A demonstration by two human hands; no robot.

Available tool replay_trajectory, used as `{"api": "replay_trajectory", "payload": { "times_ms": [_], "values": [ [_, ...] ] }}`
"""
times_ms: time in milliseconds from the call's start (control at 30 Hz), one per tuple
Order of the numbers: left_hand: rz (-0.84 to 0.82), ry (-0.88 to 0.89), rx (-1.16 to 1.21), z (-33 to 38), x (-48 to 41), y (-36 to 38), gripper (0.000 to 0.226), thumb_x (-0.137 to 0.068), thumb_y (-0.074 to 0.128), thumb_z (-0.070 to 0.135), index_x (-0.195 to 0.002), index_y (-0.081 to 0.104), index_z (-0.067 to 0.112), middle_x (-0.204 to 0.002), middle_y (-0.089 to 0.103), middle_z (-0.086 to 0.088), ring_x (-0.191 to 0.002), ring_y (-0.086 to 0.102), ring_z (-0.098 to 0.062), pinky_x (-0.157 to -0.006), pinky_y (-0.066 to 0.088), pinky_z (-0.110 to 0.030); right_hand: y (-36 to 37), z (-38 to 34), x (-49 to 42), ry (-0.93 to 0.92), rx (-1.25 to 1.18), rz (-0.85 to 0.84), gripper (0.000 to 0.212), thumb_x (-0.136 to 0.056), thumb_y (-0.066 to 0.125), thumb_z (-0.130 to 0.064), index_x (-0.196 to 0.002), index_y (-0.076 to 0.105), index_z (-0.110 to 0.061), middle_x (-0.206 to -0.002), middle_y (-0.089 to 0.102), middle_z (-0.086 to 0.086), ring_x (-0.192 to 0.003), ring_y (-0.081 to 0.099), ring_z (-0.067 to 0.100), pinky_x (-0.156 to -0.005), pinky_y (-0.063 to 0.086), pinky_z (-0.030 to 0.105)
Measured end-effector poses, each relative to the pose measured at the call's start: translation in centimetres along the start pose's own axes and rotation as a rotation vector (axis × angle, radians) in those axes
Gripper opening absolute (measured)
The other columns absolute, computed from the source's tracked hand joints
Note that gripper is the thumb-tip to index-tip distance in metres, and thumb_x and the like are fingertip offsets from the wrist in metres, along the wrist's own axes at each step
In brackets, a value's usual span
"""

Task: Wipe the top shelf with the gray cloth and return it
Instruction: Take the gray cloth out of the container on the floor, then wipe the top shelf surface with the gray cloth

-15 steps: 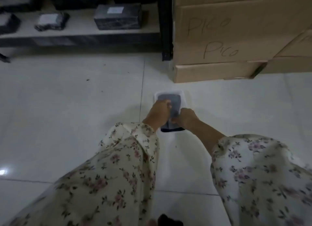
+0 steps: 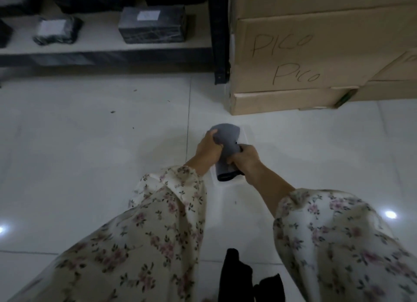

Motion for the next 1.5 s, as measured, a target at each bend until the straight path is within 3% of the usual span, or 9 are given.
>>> {"api": "replay_trajectory", "payload": {
  "times_ms": [133,267,400,567,800,967,1100,1400,1500],
  "values": [
    [0.049,-0.053,0.276,3.4,5.2,-2.6,0.063,-0.088,0.058,0.009,-0.140,0.025,0.018,-0.138,0.043,-0.020,-0.121,0.048,-0.036,-0.099,0.044,-0.050,-2.7,-4.1,6.0,-0.025,-0.280,-0.112,0.048,-0.069,0.057,0.017,-0.115,0.055,0.002,-0.115,0.061,0.026,-0.091,0.060,0.033,-0.069,0.052,0.037],
    [-0.095,-0.065,0.571,9.6,12.9,-5.7,0.056,-0.089,0.058,0.015,-0.138,0.030,0.011,-0.135,0.049,-0.017,-0.112,0.055,-0.028,-0.086,0.051,-0.039,-6.0,-9.7,14.2,-0.044,-0.388,-0.262,0.050,-0.071,0.059,0.014,-0.117,0.050,-0.004,-0.120,0.059,0.023,-0.098,0.062,0.033,-0.080,0.053,0.040],
    [-0.235,0.012,0.721,18.9,21.9,-11.3,0.039,-0.096,0.046,0.016,-0.133,0.042,0.002,-0.132,0.054,-0.013,-0.113,0.055,-0.026,-0.080,0.052,-0.029,-10.1,-18.6,24.7,-0.102,-0.486,-0.425,0.049,-0.080,0.066,-0.020,-0.124,0.052,-0.004,-0.116,0.065,0.015,-0.089,0.067,0.024,-0.058,0.052,0.028],
    [-0.389,0.106,0.706,32.1,34.5,-18.7,0.035,-0.099,0.038,0.021,-0.130,0.044,0.007,-0.114,0.060,-0.006,-0.091,0.063,-0.014,-0.067,0.054,-0.022,-14.7,-30.9,38.3,-0.180,-0.749,-0.521,0.048,-0.080,0.059,-0.040,-0.118,0.061,-0.010,-0.117,0.066,0.012,-0.105,0.063,0.026,-0.096,0.045,0.041],
    [-0.472,0.220,0.467,44.3,47.7,-27.4,0.014,-0.093,0.045,0.007,-0.087,0.056,0.015,-0.068,0.064,0.001,-0.060,0.059,-0.012,-0.061,0.049,-0.026,-17.9,-42.6,53.4,-0.281,-0.852,-0.752,0.050,-0.083,0.050,-0.053,-0.105,0.068,-0.012,-0.101,0.067,0.011,-0.088,0.066,0.025,-0.078,0.055,0.044],
    [-0.163,0.460,0.071,49.6,52.3,-32.7,0.028,-0.081,0.060,-0.006,-0.108,0.056,0.001,-0.092,0.058,-0.005,-0.083,0.058,-0.017,-0.073,0.049,-0.022,-19.6,-48.0,57.3,-0.287,-0.751,-0.681,0.055,-0.082,0.057,-0.050,-0.116,0.058,-0.008,-0.095,0.066,0.013,-0.078,0.064,0.024,-0.075,0.055,0.036],
    [-0.007,0.536,0.154,51.8,53.7,-36.1,0.062,-0.083,0.067,0.014,-0.137,0.036,0.009,-0.125,0.054,-0.004,-0.108,0.054,-0.017,-0.078,0.046,-0.022,-18.9,-53.2,58.8,-0.264,-0.825,-0.607,0.053,-0.087,0.052,-0.049,-0.116,0.056,-0.004,-0.082,0.070,0.013,-0.063,0.066,0.022,-0.057,0.055,0.031],
    [0.105,0.656,0.220,56.1,48.8,-47.9,0.058,-0.088,0.061,0.016,-0.139,0.033,0.012,-0.133,0.045,-0.023,-0.112,0.052,-0.028,-0.090,0.046,-0.032,-13.7,-66.9,59.4,-0.403,-0.826,-0.409,0.039,-0.092,0.049,-0.038,-0.098,0.060,0.000,-0.064,0.066,0.009,-0.050,0.062,0.019,-0.043,0.050,0.024],
    [0.372,0.769,-0.174,59.3,46.5,-53.7,0.050,-0.087,0.061,0.032,-0.132,0.044,0.020,-0.130,0.044,-0.016,-0.120,0.043,-0.030,-0.103,0.035,-0.035,-14.0,-72.0,58.2,-0.509,-0.810,-0.183,0.040,-0.093,0.048,-0.035,-0.117,0.054,-0.003,-0.096,0.064,0.014,-0.076,0.063,0.024,-0.063,0.055,0.033]
  ]
}}
Point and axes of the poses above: each hand's wrist, its own x-axis away from the middle knuckle, its own y-axis out of the palm, z = x × y, the point moved 7 cm from there along -x, towards the middle knuckle
